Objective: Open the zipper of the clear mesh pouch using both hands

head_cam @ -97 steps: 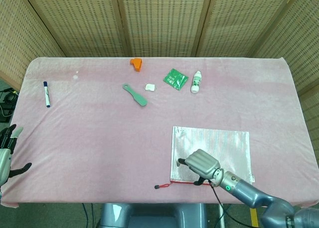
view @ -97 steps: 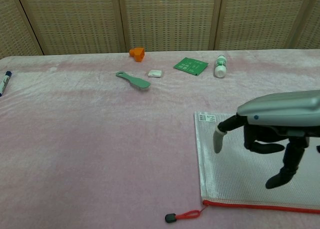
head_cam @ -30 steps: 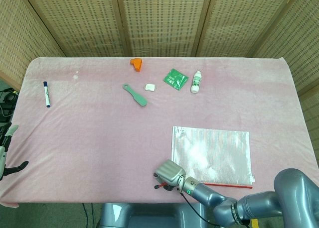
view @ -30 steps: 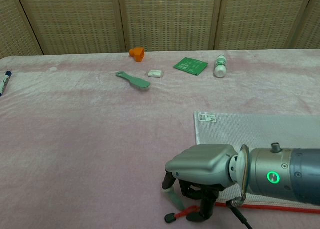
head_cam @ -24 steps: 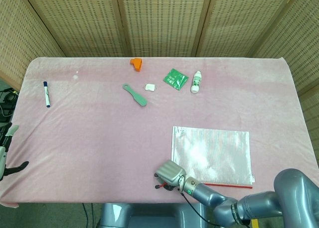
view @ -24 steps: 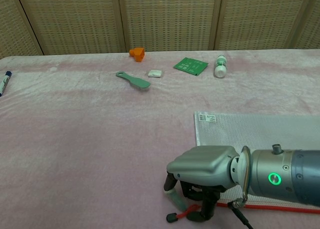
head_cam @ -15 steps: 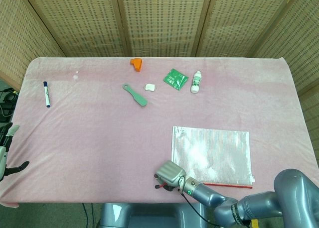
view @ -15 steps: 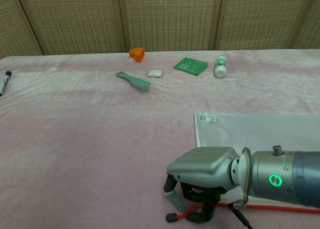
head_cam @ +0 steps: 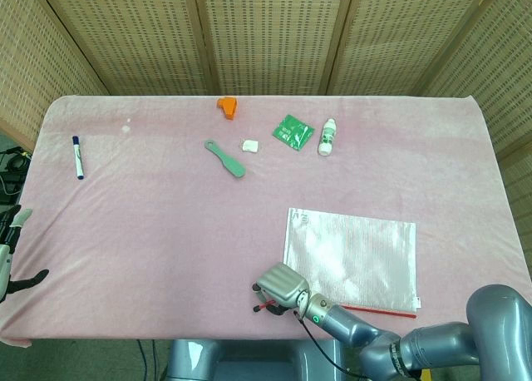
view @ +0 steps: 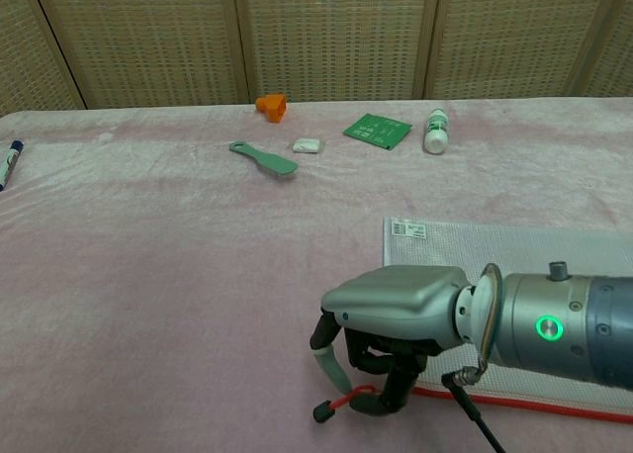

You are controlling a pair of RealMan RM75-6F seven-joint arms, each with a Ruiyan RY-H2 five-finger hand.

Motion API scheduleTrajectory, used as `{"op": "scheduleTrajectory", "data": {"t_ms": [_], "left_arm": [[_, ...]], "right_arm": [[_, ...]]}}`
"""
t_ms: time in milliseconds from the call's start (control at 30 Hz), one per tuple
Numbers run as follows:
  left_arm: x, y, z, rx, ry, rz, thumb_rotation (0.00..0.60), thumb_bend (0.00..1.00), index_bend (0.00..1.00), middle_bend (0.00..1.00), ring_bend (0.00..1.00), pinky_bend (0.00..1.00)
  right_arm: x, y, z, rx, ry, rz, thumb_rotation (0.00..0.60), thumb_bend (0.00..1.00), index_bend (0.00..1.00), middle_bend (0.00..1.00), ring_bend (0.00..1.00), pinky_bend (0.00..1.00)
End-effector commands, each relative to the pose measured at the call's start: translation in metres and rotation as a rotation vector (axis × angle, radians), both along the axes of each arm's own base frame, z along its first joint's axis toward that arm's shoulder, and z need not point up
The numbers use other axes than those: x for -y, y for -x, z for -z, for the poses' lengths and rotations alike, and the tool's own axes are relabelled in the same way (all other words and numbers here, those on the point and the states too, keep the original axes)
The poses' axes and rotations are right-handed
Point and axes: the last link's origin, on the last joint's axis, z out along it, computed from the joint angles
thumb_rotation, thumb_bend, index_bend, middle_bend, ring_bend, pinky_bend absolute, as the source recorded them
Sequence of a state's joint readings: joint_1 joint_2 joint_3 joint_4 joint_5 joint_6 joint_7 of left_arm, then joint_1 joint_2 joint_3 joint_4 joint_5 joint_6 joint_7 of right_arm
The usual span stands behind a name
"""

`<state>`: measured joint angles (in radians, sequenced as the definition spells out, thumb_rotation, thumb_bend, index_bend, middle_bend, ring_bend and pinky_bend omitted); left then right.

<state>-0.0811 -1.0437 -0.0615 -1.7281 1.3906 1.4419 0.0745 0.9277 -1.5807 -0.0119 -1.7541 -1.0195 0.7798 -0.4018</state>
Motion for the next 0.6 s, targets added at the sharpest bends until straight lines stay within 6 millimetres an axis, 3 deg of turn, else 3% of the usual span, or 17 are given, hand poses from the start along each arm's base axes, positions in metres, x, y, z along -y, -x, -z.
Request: {"op": "scheduleTrajectory", "data": {"t_ms": [33,600], "left_arm": [[0.000,0.000,0.000,0.001,0.002,-0.001,0.600,0.00,0.00,0.00,0.00,0.00],[-0.002,0.001,-0.001,0.007,0.000,-0.007,0.600,0.00,0.00,0.00,0.00,0.00]], "right_arm": [[0.005,-0.005,-0.012,0.044,0.010,0.040,0.600,0.77,0.78,0.98,0.94,1.00],[0.048,-0.057,-0.092,0.317,-0.037,0.241,0.600,0.76,0.82,0.98,0.95,1.00]]}}
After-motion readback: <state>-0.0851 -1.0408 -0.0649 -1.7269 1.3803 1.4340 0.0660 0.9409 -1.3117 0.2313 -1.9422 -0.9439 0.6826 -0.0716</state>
